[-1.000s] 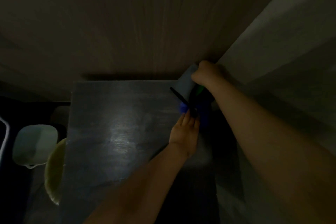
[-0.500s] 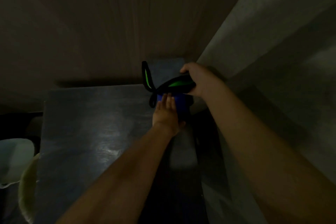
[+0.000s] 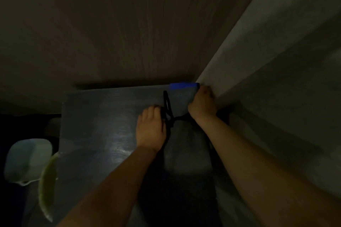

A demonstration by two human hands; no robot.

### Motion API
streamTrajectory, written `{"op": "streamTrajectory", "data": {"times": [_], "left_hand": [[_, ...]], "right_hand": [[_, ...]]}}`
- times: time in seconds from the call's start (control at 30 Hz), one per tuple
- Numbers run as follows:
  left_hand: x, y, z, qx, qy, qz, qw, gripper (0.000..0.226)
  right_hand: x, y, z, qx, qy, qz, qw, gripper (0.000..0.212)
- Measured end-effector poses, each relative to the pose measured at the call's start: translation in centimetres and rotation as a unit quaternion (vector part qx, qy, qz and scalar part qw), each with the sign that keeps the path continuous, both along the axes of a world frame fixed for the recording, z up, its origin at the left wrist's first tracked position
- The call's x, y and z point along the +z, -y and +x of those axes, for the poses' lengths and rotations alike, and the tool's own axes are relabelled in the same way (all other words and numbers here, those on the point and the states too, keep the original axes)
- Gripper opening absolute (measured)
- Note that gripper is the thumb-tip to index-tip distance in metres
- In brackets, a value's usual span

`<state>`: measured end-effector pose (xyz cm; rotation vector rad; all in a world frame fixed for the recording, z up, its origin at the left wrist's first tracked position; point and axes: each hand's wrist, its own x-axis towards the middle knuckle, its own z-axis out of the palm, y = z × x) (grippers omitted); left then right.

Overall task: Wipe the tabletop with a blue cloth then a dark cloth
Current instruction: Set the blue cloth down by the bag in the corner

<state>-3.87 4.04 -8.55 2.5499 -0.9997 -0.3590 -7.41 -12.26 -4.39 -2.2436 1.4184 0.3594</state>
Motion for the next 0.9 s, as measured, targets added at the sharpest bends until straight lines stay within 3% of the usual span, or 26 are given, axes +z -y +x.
{"op": "streamTrajectory", "data": {"times": [0.17, 0.27, 0.4, 0.5, 0.57, 0.63, 0.73, 0.83, 0.9], "left_hand": [[1.5, 1.9, 2.0, 0.084, -0.077, -0.094, 0.989, 0.028], [1.8, 4.2, 4.0, 0.106, -0.140, -0.125, 0.977, 0.046], [2.1, 6.7, 5.9, 0.031, -0.221, -0.077, 0.972, 0.071], [2.0, 7.6, 6.4, 0.005, -0.221, -0.013, 0.975, 0.066], [1.8, 7.7, 6.5, -0.003, -0.206, 0.005, 0.978, 0.057], [1.7, 7.8, 6.6, -0.006, -0.199, 0.007, 0.980, 0.036], [1.9, 7.7, 7.0, 0.038, -0.267, -0.026, 0.963, 0.023], [2.7, 7.4, 7.4, 0.097, -0.348, -0.072, 0.929, 0.028], [3.1, 7.2, 7.6, 0.143, -0.383, -0.089, 0.908, 0.026]], "right_hand": [[0.9, 0.5, 0.3, 0.027, 0.000, -0.017, 0.999, 0.063], [1.0, 1.2, 0.6, 0.007, -0.024, 0.027, 0.999, 0.058], [0.6, 1.4, -0.2, 0.008, -0.046, 0.059, 0.997, 0.042], [0.7, 1.1, -1.0, 0.009, -0.024, 0.044, 0.999, 0.031], [0.5, 1.2, -1.0, -0.023, 0.020, 0.084, 0.996, 0.033], [0.6, 1.6, -0.4, -0.146, 0.090, 0.215, 0.962, 0.035], [1.8, 2.3, 0.5, -0.326, 0.151, 0.359, 0.862, 0.046], [2.5, 2.9, 1.0, -0.368, 0.212, 0.424, 0.800, 0.044], [2.2, 3.1, 1.2, -0.366, 0.236, 0.438, 0.787, 0.041]]}}
